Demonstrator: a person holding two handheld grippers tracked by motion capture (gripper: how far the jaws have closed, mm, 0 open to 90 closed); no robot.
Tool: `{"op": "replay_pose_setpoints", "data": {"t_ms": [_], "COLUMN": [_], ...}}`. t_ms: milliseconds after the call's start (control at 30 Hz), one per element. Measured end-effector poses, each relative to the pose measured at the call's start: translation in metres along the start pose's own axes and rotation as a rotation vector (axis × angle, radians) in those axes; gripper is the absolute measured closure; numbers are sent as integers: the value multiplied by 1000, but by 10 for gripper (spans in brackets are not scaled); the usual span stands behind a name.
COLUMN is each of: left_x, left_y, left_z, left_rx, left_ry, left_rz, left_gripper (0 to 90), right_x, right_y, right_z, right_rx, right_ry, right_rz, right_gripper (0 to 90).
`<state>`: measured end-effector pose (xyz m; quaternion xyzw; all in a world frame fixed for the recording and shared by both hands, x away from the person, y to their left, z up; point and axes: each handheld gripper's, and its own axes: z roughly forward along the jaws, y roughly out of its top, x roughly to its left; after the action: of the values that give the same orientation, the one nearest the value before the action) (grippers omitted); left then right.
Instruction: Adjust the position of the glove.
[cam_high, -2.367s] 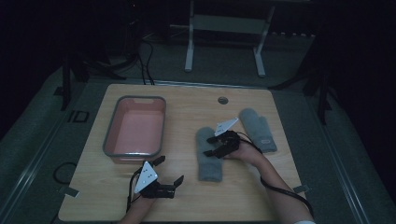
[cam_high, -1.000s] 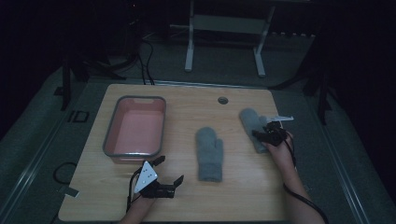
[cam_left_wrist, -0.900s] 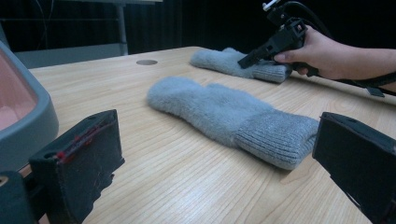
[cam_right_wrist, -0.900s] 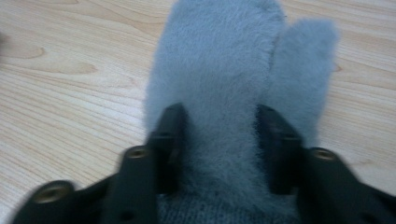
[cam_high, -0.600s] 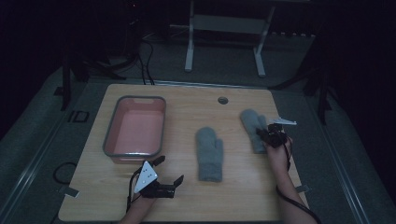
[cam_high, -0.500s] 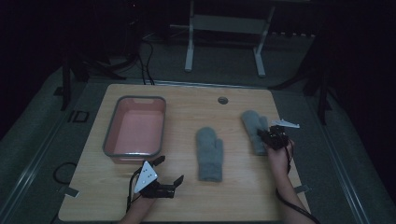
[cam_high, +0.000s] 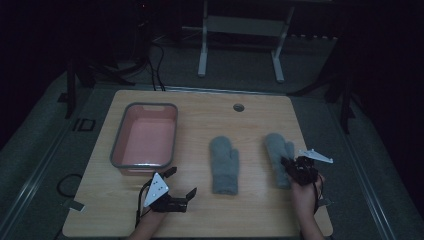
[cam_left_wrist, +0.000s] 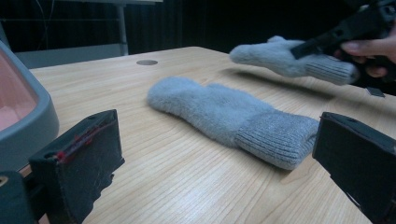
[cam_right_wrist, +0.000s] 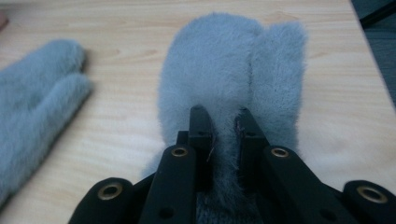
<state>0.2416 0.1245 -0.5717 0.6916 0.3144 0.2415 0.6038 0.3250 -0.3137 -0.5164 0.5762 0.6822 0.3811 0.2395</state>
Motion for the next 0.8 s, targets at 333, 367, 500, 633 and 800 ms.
{"op": "replay_pose_setpoints", "data": {"t_ms": [333, 367, 500, 633, 800], "left_x": [0, 0, 0, 0, 0], "left_y": [0, 0, 0, 0, 0], "left_z": [0, 0, 0, 0, 0], "left_rx": [0, 1, -1, 0, 0], "left_ry": [2, 1, -2, -2, -1], "left_rz": [3, 5, 3, 7, 5], "left_gripper": [18, 18, 18, 18, 18], "right_x": [-2, -2, -2, -4, -9], "right_y": [-23, -25, -28, -19, -10], "right_z": [2, 6, 9, 1, -4], "right_rx": [59, 72, 87, 77, 72], "right_ry": [-33, -32, -12, 49, 100], "right_rz": [9, 6, 13, 0, -75], "right_gripper": [789, 779, 627, 506, 465]}}
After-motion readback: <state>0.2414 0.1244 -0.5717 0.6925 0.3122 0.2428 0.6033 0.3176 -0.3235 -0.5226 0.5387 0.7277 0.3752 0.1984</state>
